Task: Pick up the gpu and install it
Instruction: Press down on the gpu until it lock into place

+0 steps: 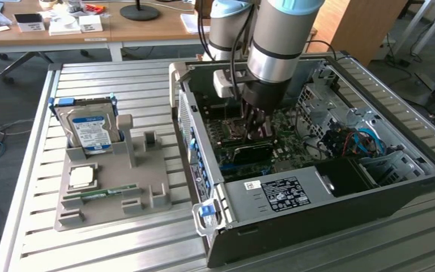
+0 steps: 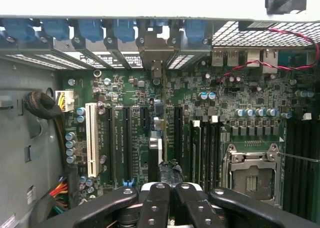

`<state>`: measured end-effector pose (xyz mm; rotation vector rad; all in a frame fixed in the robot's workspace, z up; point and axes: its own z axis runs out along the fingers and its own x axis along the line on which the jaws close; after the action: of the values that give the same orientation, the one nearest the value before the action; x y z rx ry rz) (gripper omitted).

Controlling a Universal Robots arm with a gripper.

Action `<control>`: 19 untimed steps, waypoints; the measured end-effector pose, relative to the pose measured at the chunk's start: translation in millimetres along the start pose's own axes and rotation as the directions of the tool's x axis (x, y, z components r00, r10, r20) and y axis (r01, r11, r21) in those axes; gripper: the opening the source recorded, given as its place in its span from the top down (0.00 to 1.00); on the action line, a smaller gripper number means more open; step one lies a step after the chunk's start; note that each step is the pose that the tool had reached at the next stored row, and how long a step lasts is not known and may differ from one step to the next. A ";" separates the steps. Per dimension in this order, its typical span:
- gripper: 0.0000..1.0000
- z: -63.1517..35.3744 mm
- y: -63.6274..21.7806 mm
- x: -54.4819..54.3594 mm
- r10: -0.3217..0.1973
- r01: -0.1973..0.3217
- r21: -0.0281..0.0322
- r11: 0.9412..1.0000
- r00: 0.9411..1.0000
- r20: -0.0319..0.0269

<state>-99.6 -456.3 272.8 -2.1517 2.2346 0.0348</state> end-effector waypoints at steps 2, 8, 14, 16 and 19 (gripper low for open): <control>0.89 1.0 0.0 0.1 0.000 0.000 0.000 1.000 1.000 0.000; 0.89 2.6 0.0 0.1 0.000 0.000 0.000 1.000 1.000 0.000; 0.89 6.0 0.1 0.3 0.000 0.000 0.000 1.000 1.000 0.000; 0.89 6.1 0.1 0.3 0.000 0.000 0.000 1.000 1.000 0.000; 0.89 6.3 0.3 0.1 0.000 0.000 0.000 1.000 1.000 0.000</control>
<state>-99.9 -456.2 266.6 -2.1517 2.2346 0.0349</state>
